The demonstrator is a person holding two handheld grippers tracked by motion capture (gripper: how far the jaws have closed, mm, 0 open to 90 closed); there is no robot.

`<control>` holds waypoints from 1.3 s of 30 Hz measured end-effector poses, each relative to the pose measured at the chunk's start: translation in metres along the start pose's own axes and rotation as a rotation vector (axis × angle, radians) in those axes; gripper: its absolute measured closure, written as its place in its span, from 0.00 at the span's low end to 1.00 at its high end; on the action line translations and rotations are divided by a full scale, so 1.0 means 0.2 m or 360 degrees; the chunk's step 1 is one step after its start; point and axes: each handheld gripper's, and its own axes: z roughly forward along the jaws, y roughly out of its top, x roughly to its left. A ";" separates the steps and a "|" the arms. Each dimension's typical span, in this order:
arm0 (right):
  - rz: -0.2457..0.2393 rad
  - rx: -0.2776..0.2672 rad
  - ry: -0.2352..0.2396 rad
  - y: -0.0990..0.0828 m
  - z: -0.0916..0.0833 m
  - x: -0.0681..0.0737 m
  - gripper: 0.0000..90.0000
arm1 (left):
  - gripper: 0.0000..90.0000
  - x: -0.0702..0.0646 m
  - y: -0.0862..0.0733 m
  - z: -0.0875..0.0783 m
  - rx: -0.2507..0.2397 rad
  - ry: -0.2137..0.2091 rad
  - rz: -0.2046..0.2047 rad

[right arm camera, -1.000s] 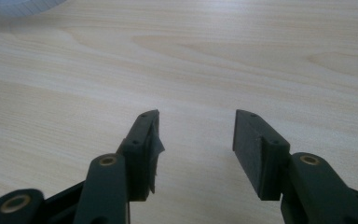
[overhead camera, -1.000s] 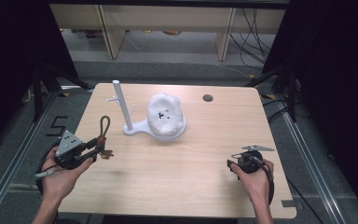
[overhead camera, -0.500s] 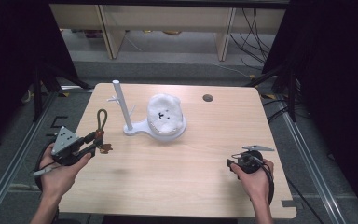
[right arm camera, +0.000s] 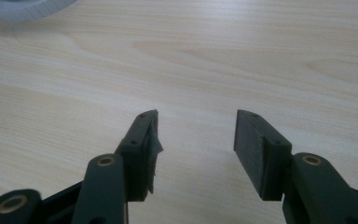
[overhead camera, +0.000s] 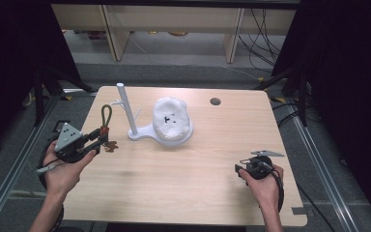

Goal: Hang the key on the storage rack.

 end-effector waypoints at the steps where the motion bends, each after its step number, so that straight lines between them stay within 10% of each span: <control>1: 0.0026 -0.0003 0.0023 0.00 0.00 0.01 0.56 | 0.76 0.00 0.00 0.01 -0.0001 -0.0001 -0.0004; 39: -0.0055 -0.0014 0.0013 -0.01 0.01 -0.01 0.56 | 0.76 0.11 -0.02 0.24 0.0090 0.0003 -0.0136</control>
